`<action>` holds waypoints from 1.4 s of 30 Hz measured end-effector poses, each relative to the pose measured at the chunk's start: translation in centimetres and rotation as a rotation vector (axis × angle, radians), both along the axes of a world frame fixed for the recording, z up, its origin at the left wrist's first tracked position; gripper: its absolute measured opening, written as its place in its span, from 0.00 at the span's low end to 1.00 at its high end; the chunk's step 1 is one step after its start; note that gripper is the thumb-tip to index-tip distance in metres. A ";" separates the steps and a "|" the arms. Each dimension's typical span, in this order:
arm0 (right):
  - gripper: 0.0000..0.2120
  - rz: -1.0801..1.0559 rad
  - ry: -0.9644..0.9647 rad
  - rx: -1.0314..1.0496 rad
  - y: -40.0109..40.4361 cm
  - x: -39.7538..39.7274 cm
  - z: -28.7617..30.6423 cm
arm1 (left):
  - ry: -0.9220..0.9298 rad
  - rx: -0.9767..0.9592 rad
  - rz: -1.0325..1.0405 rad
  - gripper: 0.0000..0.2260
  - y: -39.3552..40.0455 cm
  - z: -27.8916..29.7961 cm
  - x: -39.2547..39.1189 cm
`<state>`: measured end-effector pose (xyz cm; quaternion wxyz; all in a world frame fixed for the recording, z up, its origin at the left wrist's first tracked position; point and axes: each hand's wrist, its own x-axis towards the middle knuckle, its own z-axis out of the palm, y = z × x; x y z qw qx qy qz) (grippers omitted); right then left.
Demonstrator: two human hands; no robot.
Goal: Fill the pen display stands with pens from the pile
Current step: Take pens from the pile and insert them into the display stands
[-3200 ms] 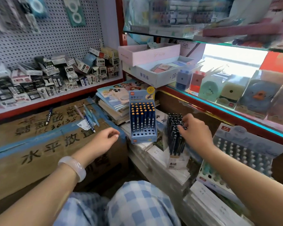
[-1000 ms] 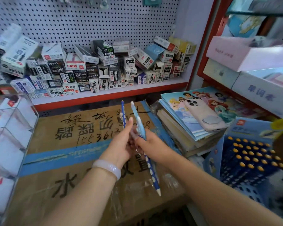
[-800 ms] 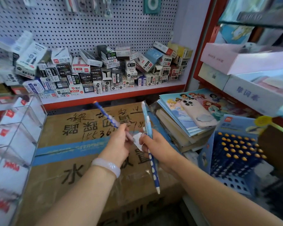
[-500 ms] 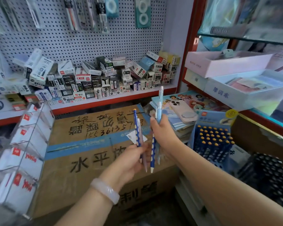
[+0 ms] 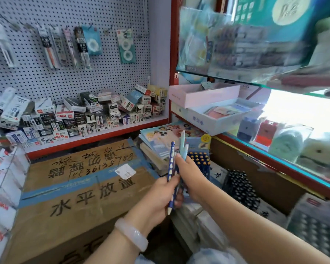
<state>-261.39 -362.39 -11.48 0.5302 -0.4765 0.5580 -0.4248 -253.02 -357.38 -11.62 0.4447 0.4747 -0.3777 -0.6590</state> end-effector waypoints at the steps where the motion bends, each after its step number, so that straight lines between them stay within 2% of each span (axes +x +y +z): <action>1: 0.12 -0.011 -0.046 0.009 0.3 -0.6 0.2 | 0.012 -0.006 -0.007 0.11 0.2 0.1 -0.5; 5: 0.15 -0.012 -0.226 0.031 1.9 -2.6 1.2 | 0.038 -0.041 -0.008 0.07 0.9 0.1 -1.9; 8: 0.15 -0.059 -0.268 0.013 2.8 -4.3 1.3 | 0.009 -0.071 -0.001 0.08 1.7 0.2 -3.5; 14: 0.14 -0.141 -0.144 -0.128 4.7 -7.9 2.2 | -0.120 -0.097 0.136 0.08 2.4 -0.1 -5.4; 19: 0.15 0.079 0.025 -0.091 7.7 -9.9 2.6 | -0.113 -0.100 0.238 0.13 2.0 0.7 -6.0; 22: 0.17 0.189 0.064 -0.082 9.0 -10.5 2.1 | -0.068 -0.125 0.182 0.13 2.3 1.6 -7.5; 27: 0.18 0.205 0.161 -0.068 10.9 -13.1 2.1 | -0.056 -0.165 0.054 0.07 2.9 1.5 -10.2; 35: 0.15 0.136 0.360 0.028 15.3 -21.0 2.7 | -0.009 -0.022 -0.367 0.11 4.4 1.2 -17.2; 39: 0.15 0.089 0.294 0.048 17.2 -23.9 2.3 | 0.009 -0.027 -0.422 0.09 5.6 0.5 -20.2; 42: 0.17 -0.052 0.265 0.023 17.7 -25.4 2.0 | 0.046 0.012 -0.438 0.07 6.0 0.3 -21.3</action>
